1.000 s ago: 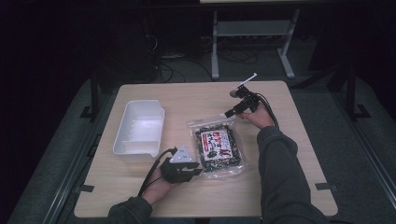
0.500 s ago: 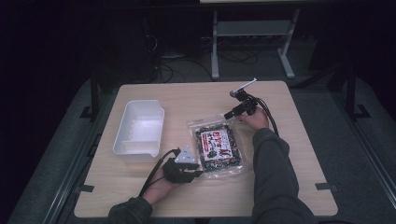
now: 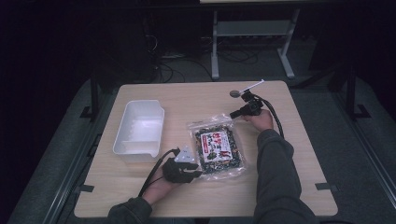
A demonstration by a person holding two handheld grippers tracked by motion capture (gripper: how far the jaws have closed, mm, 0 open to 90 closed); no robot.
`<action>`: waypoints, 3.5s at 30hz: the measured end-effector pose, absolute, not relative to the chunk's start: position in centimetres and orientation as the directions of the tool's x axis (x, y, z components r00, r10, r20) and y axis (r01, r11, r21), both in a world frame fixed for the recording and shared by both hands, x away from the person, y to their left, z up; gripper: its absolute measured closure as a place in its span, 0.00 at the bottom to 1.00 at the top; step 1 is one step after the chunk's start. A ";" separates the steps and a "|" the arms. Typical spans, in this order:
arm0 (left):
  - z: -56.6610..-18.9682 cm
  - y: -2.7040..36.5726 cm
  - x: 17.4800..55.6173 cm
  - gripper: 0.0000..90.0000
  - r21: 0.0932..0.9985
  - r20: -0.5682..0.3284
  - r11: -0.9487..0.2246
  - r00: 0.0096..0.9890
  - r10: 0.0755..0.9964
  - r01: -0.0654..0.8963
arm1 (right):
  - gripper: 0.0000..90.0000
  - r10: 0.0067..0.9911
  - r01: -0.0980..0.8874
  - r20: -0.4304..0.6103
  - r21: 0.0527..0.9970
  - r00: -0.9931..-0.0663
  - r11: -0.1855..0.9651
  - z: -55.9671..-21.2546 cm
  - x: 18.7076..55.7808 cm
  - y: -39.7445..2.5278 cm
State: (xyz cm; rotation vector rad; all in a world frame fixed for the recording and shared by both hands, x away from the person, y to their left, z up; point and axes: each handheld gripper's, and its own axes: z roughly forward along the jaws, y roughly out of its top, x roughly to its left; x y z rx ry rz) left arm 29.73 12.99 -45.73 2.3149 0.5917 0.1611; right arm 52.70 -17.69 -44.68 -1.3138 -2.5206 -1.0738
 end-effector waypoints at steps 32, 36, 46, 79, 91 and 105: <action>-45.8 14.1 31.1 0.37 0.734 -0.174 -0.480 0.816 0.552 0.481 | 0.99 0.512 0.499 0.288 0.798 -0.809 0.339 -35.4 44.4 -21.7; -45.8 14.1 31.5 0.35 0.745 -0.213 -0.444 0.807 0.550 0.499 | 0.99 0.490 0.457 0.258 0.820 -0.832 0.344 -34.0 43.1 -21.6; -46.2 13.6 32.1 0.31 0.755 -0.292 -0.406 0.819 0.495 0.515 | 0.99 0.422 0.365 0.211 0.871 -0.882 0.329 -31.7 40.4 -21.4; -43.2 14.3 30.0 0.84 0.830 -0.208 -0.447 0.928 0.310 0.335 | 0.96 0.370 0.282 0.202 0.943 -0.907 0.175 -31.0 34.3 -23.4; -43.1 14.3 29.7 0.84 0.830 -0.176 -0.463 0.934 0.310 0.310 | 0.39 0.363 0.390 0.316 0.908 -0.877 0.151 -34.5 35.2 -21.8; -43.1 14.3 29.8 0.84 0.833 -0.185 -0.456 0.934 0.305 0.313 | 0.44 0.303 0.386 0.304 0.884 -0.903 0.265 -37.4 35.0 -19.2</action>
